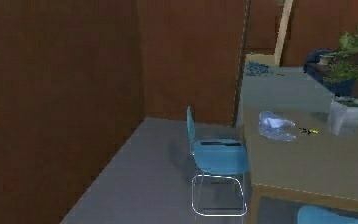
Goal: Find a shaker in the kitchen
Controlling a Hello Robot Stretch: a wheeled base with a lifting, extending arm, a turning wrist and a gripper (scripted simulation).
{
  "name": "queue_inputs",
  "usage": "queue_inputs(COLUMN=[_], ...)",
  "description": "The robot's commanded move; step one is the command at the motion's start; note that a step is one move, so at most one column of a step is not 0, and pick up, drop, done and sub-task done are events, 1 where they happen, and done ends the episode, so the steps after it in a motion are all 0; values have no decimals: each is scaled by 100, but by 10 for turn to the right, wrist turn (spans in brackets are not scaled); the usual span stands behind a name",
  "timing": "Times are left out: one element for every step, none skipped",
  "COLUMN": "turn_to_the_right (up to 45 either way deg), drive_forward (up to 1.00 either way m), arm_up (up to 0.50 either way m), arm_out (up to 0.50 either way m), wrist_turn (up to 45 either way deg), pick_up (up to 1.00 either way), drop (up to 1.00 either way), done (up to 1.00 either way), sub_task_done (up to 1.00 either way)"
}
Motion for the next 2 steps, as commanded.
queue_inputs(turn_to_the_right=[-120,0], drive_forward=[0,100], arm_up=[0,0], arm_out=[0,0], wrist_turn=[0,0], pick_up=[0,0], drop=[0,0], done=[0,0], sub_task_done=[0,0])
